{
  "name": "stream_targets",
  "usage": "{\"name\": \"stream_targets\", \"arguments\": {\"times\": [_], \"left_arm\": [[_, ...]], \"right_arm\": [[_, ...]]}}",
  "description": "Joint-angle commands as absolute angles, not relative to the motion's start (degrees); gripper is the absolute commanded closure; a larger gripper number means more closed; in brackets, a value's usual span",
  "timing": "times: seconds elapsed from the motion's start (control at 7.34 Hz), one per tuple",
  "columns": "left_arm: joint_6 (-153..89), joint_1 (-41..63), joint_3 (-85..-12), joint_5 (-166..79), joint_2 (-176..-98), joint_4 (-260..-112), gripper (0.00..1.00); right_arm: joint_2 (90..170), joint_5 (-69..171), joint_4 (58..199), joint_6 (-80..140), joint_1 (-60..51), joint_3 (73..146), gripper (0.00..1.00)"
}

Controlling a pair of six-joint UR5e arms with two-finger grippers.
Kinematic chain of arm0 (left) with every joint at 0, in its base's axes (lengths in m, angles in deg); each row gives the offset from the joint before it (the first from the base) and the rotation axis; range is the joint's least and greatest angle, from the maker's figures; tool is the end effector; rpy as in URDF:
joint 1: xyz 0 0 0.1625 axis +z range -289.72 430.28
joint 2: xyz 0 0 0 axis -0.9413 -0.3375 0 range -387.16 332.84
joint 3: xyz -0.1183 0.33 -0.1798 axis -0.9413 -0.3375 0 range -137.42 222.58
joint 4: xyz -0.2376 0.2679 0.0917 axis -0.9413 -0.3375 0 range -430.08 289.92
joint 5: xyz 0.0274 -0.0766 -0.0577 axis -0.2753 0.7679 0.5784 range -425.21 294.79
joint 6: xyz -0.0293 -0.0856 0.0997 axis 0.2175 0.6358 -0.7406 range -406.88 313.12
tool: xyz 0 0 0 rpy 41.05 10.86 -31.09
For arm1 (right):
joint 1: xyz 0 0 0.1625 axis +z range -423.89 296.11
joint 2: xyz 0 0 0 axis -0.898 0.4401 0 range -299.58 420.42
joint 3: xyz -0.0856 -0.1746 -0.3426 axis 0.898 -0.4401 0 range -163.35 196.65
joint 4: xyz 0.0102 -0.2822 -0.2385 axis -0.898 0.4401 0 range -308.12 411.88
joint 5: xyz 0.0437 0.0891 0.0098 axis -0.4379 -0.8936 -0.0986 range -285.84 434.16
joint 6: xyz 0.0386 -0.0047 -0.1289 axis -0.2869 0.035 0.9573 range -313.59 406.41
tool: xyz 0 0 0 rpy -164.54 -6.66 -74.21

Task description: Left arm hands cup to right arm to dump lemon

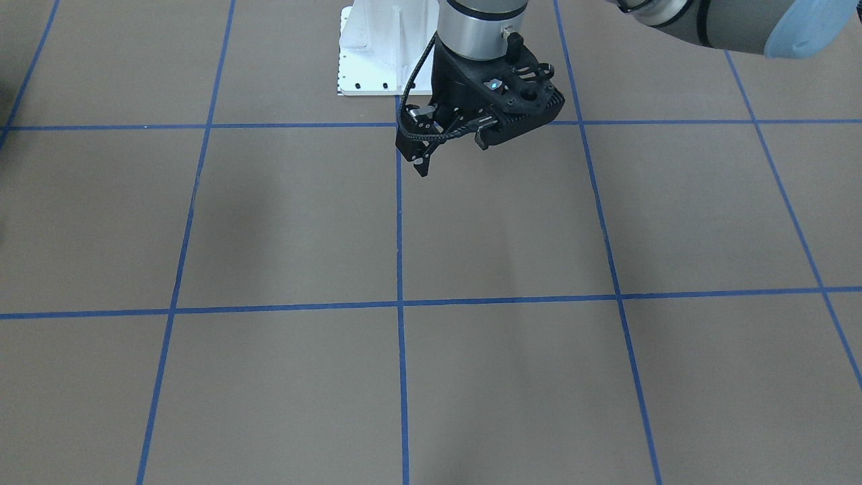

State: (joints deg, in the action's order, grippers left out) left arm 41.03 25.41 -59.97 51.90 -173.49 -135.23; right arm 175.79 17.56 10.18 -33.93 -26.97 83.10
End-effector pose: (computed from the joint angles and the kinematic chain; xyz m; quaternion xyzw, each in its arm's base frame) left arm 0.3796 -0.4793 0.0761 -0.0542 0.4208 -0.2469 0.8712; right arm -0.0208 -0.2751 0.6935 0.4485 -0.4965 0.3540 0.6535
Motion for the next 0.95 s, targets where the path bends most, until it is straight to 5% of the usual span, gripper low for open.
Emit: {"name": "stream_targets", "arguments": {"times": [0.0, 0.82], "left_arm": [[41.1, 25.45, -61.21, 51.68, -173.32, -135.12, 0.0], [41.19, 25.54, -61.66, 51.42, -173.41, -135.12, 0.0]], "right_arm": [[177.93, 17.47, 5.32, -42.41, -26.63, 78.9, 0.76], [175.92, 17.29, 0.74, -64.02, -26.19, 77.03, 0.77]]}}
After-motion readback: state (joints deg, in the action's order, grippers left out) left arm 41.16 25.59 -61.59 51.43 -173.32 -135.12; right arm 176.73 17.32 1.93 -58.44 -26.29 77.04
